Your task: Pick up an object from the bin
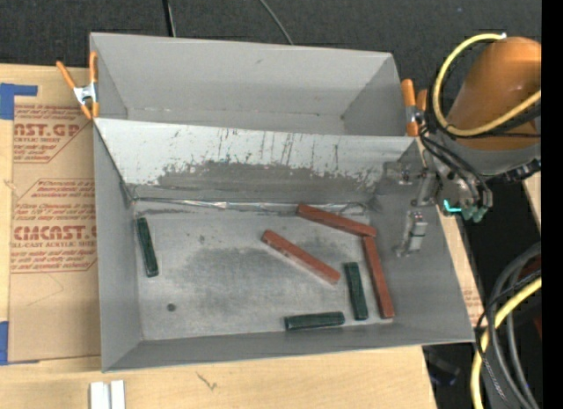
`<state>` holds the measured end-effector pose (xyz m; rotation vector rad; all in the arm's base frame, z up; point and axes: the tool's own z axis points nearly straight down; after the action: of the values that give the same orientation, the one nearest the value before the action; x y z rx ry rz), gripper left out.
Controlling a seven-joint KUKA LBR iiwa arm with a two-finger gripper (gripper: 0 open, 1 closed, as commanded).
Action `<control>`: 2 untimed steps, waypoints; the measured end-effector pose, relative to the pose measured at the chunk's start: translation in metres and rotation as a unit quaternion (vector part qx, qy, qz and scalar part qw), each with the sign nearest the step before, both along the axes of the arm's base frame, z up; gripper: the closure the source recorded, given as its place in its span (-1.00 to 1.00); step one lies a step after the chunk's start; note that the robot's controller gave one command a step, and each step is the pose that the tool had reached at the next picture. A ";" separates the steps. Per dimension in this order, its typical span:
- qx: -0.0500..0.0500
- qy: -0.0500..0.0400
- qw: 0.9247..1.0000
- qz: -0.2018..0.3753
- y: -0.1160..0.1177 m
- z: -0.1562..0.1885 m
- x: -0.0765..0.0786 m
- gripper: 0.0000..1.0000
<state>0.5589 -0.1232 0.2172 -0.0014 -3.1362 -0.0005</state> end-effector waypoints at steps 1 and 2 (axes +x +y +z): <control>-0.001 -0.004 1.000 0.001 0.001 0.004 0.002 -1.00; -0.001 -0.005 0.999 0.046 0.049 -0.038 0.006 -1.00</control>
Offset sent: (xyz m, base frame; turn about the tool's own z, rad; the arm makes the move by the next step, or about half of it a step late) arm 0.0076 0.0704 -0.0572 -0.1303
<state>0.5654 -0.0742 0.1788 0.1418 -3.1430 0.0023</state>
